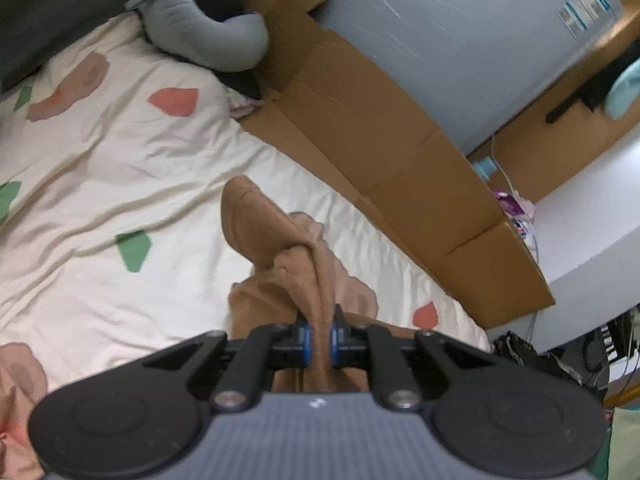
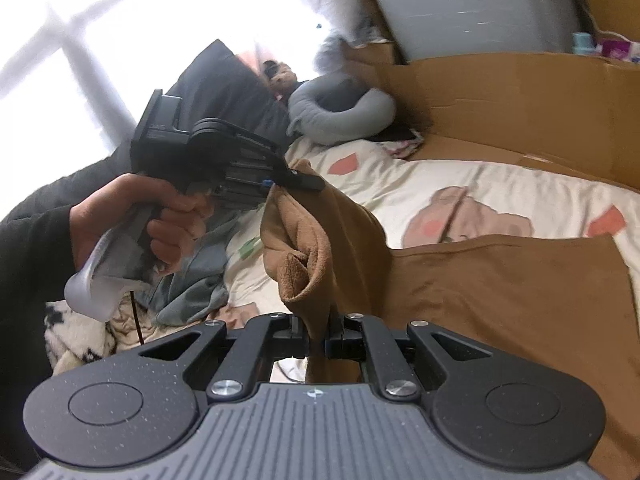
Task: Fold clothes
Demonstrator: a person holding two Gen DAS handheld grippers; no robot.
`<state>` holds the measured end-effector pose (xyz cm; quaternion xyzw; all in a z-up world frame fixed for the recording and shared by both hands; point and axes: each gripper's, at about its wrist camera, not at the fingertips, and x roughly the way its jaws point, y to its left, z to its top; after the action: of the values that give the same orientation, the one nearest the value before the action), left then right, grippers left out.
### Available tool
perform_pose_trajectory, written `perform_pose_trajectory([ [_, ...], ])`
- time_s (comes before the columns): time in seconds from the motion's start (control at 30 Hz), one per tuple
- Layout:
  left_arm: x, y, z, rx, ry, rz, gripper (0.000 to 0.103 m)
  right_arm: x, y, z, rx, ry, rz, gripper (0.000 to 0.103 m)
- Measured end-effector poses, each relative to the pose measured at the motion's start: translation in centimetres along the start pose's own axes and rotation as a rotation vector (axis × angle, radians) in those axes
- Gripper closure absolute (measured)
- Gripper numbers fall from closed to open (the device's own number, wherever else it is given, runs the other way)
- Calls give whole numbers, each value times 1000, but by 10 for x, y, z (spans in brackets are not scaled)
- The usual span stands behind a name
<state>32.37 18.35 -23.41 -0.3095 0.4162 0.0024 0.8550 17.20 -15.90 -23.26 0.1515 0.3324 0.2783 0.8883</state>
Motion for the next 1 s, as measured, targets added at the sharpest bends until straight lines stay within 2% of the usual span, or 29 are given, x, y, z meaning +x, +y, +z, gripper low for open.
perform_pose_trajectory([
  [0.5,62,-90,-9,164,81,2,94,-42,-63,-23,204,-84,-23,99],
  [0.77,108,-135,-32,256,113,29,94,-61,-101,-40,316,-110,-73,99],
  [1.0,146,-167,-55,298,132,34,94,-75,-136,-55,426,-121,-107,99],
])
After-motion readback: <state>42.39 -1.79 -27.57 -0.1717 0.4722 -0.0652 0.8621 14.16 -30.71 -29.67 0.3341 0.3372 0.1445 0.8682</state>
